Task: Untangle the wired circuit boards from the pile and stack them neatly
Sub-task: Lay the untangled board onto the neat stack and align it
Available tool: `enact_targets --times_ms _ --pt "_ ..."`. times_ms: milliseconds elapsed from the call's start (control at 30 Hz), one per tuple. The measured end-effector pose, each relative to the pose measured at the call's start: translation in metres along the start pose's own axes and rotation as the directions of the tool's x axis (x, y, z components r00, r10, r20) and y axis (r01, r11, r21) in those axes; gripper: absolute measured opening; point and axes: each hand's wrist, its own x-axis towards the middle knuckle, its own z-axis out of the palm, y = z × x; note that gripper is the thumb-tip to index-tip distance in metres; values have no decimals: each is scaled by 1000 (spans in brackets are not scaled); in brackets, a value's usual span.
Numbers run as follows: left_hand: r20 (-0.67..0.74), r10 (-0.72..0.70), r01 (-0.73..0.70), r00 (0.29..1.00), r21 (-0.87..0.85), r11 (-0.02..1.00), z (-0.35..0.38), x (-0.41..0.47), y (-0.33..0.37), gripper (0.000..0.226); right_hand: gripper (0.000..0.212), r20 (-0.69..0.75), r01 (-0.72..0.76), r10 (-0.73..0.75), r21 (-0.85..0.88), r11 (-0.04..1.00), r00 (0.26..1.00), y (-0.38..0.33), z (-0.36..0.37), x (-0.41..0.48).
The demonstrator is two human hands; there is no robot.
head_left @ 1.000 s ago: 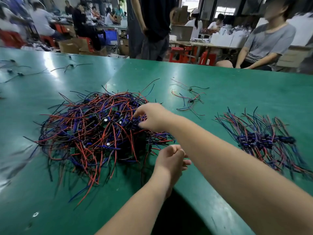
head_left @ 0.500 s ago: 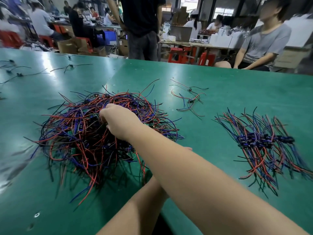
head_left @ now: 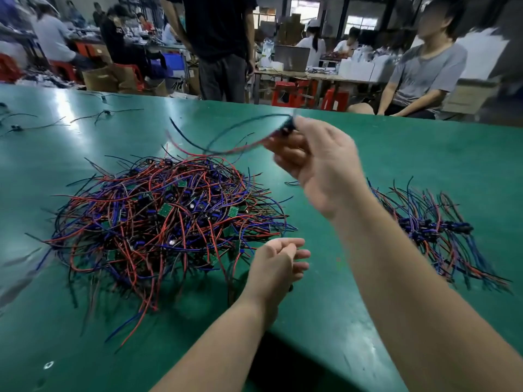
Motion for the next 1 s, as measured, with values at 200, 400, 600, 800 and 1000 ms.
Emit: enact_targets --times_ms 200,400,600,800,1000 --pt "-36 24 -33 999 -273 961 4 0 4 22 17 -206 -186 199 79 979 958 -3 -76 -48" --pt "72 28 -8 997 -265 964 6 -8 8 15 10 -297 -278 315 162 947 901 18 -112 -79" --pt "16 35 -30 999 -232 972 5 -11 7 4 21 -245 -313 331 110 943 911 31 -115 -92" --pt "39 17 3 999 -463 886 -2 -11 19 19 10 -164 -386 396 89 918 903 30 -115 -98" --pt "64 -8 46 998 -624 780 -6 -13 28 12 23 -61 -468 472 69 881 879 29 -113 -101"
